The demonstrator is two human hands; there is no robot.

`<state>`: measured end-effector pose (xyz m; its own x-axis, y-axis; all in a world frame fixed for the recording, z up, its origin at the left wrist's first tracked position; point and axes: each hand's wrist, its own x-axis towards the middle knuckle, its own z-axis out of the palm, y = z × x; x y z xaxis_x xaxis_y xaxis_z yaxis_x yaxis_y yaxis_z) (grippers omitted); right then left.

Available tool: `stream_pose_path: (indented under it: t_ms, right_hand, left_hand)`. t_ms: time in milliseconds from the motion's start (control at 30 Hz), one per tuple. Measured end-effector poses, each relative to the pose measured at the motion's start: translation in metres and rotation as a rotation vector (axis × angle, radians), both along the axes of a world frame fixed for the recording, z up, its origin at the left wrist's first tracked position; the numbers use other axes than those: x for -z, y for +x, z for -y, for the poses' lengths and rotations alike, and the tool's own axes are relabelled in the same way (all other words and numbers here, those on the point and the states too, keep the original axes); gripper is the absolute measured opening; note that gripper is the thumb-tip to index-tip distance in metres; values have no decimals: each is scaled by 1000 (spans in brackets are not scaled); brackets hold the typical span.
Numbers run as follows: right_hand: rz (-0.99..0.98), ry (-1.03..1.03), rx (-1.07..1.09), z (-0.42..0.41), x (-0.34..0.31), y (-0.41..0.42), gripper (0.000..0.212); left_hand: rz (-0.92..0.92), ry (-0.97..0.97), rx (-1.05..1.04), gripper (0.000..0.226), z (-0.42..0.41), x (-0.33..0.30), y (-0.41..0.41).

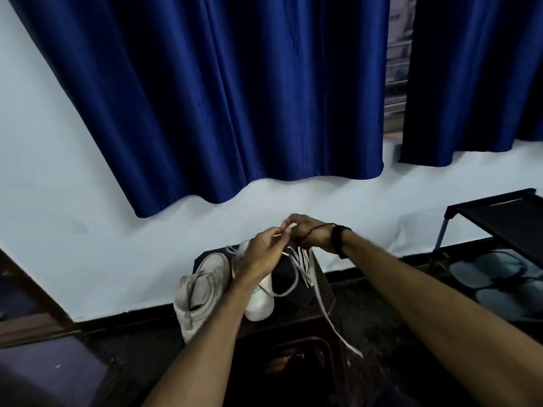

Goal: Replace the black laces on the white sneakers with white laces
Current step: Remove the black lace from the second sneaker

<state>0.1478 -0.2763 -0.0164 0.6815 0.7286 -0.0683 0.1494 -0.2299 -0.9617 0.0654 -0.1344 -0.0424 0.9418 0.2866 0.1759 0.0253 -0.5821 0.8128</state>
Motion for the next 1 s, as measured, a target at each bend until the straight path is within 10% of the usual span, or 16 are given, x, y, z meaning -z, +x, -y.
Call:
stream_pose_path:
  t_ms: [367,633,1000]
  right_hand:
    - [-131,-74,49,87,22,28,35]
    - [59,-66,260,115,25,33,21]
    - [365,-18,25,-5,-29,-14,25]
  left_hand:
    - [184,-494,-631,42,-53,1,-18]
    - [20,-279,-883,30,-59,4,-32]
    - [12,-209,-14,35,-9,-1,-11]
